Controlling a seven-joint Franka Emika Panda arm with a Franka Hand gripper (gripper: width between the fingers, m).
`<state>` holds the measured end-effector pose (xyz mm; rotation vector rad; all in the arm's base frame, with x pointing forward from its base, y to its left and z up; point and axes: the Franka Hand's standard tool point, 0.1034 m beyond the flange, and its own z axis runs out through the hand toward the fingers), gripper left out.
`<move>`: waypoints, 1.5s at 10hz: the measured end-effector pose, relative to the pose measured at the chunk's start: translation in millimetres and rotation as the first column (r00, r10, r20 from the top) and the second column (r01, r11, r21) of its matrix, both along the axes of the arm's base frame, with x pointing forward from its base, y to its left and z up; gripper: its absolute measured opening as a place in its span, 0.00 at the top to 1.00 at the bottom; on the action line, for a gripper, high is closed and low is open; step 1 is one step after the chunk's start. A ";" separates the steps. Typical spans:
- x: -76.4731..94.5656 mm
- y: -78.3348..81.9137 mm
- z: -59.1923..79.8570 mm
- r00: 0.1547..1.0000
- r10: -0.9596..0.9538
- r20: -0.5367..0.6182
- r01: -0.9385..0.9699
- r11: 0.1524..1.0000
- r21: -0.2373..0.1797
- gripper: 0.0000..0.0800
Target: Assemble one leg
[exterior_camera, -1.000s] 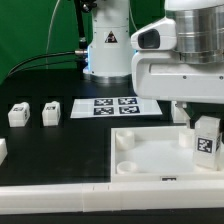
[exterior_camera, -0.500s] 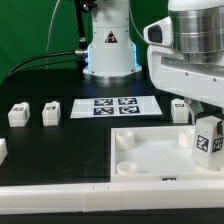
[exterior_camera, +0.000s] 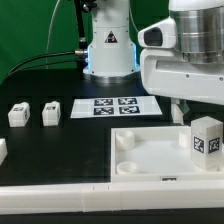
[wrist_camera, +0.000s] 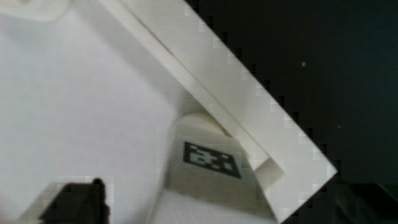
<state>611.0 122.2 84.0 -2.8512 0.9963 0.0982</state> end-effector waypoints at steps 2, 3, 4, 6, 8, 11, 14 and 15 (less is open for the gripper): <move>2.8 -2.5 -1.7 0.937 0.347 0.045 -0.347 0.938 -0.015 0.19; 2.8 -3.4 -3.4 0.863 0.502 0.061 -0.502 0.865 -0.029 0.19; 3.6 -4.5 -4.7 0.778 0.624 0.074 -0.623 0.781 -0.047 0.19; 5.3 -7.2 -6.8 0.596 0.798 0.088 -0.795 0.602 -0.076 0.19; 5.1 -8.4 -7.1 0.527 0.845 0.093 -0.842 0.534 -0.080 0.19; 4.8 -8.4 -7.4 0.529 0.844 0.093 -0.841 0.536 -0.079 0.52; 4.8 -8.6 -7.4 0.536 0.839 0.092 -0.836 0.543 -0.079 0.64; 4.8 -8.7 -7.5 0.566 0.820 0.091 -0.817 0.572 -0.076 0.64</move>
Offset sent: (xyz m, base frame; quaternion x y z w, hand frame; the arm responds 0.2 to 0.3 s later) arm 0.0108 -0.0046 -0.0040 -0.0240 0.0395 -0.2786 0.9593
